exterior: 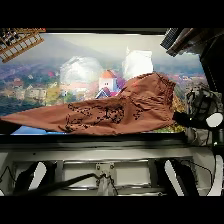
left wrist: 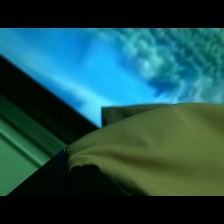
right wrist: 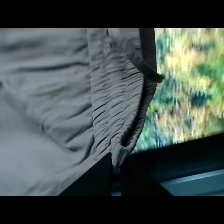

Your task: Fold the clothes and pants, and hang the long-sleeved shirts on hangers.

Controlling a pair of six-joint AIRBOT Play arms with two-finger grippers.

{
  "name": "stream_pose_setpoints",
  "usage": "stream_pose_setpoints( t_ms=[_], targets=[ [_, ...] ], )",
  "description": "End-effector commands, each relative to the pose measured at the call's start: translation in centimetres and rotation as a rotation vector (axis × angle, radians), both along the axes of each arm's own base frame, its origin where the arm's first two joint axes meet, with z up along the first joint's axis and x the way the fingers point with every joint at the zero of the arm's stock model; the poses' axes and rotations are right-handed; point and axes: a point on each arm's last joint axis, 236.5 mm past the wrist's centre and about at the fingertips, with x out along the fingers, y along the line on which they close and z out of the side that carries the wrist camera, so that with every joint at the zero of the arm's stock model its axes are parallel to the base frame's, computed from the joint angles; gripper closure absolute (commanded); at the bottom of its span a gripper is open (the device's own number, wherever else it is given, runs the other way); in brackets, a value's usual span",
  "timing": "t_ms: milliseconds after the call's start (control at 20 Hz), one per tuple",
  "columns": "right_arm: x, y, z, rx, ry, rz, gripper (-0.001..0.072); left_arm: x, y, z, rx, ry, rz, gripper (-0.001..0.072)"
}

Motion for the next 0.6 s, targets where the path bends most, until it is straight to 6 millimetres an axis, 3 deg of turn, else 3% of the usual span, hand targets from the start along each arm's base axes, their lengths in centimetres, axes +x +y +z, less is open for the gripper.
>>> stream_pose_setpoints(
  t_ms=[0,100,150,200,250,300,400,550],
  targets=[
    [-2.5,-0.5,-2.4,-0.039,0.087,0.031,0.0691,-3.7,1.2,-3.3,0.024,0.093,0.037,0.0702],
    [-2.5,-0.9,-2.4,-0.058,0.091,0.037,0.0689,-4.7,1.9,-4.2,0.013,0.091,0.076,0.0661],
    [-2.2,-0.9,-2.3,-0.060,0.078,0.034,0.0634,-4.5,2.1,-4.1,0.015,0.076,0.078,0.0364],
    [-1.7,-1.0,-2.0,-0.061,0.057,0.031,0.0442,-3.8,2.3,-3.7,0.024,0.046,0.080,0.0123],
    [-1.0,-1.1,-1.5,-0.064,0.026,0.024,0.0250,-3.0,2.4,-3.1,0.029,-0.001,0.094,0.0082],
    [-0.2,-1.2,-1.0,-0.062,-0.006,0.012,0.0197,-2.1,2.8,-2.1,0.045,-0.047,0.105,0.0082],
    [1.6,-1.4,0.5,-0.057,-0.084,-0.027,0.0198,0.5,3.8,0.8,0.105,-0.159,0.084,0.0083],
    [6.0,-0.9,3.2,0.025,-0.230,-0.092,0.0202,6.0,4.3,5.9,0.154,-0.474,0.097,0.0124]
  ],
)
